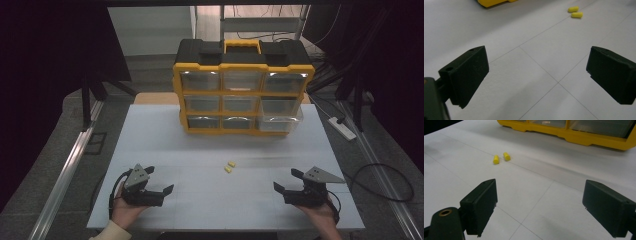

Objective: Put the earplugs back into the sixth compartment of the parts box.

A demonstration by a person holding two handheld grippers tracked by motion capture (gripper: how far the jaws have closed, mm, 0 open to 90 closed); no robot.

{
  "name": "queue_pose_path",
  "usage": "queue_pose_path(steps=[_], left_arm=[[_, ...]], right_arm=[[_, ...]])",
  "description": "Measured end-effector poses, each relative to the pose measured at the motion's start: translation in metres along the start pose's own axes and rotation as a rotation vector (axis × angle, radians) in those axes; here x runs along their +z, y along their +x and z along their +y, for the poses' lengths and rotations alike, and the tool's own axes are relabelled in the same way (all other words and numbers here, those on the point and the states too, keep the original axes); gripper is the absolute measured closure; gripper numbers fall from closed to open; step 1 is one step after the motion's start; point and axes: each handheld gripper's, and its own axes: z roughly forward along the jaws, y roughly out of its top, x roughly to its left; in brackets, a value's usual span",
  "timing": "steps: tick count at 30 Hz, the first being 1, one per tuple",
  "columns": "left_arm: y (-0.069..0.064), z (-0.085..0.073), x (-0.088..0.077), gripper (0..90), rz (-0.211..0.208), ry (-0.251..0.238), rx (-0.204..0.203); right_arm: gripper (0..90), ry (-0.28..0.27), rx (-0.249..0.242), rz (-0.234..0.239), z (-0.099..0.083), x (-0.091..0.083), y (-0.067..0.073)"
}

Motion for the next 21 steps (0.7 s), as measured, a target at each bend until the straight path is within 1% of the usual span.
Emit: queue_pose_path(steps=[8, 14, 17, 21], left_arm=[[0.0012, -0.0009, -0.0008, 4.2, 0.006, -0.001, -0.004], [0.0015, 0.0002, -0.0004, 4.2, -0.001, -0.006, -0.008], [0.0004, -0.0004, -0.0005, 4.2, 0.0, -0.003, 0.001], [0.0, 0.0009, -0.0009, 4.2, -0.002, -0.01, 0.002]], right_arm=[[13.5, -0.002, 0.003, -0.001, 0.0006, 0.0008, -0.0006], [14.0, 0.001, 0.003, -0.004, 0.0002, 0.0003, 0.0006], [14.2, -0.001, 0.006, -0.005, 0.0014, 0.0003, 0.0009], [14.6, 0.003, -0.002, -0.008, 0.0022, 0.0008, 0.0012]])
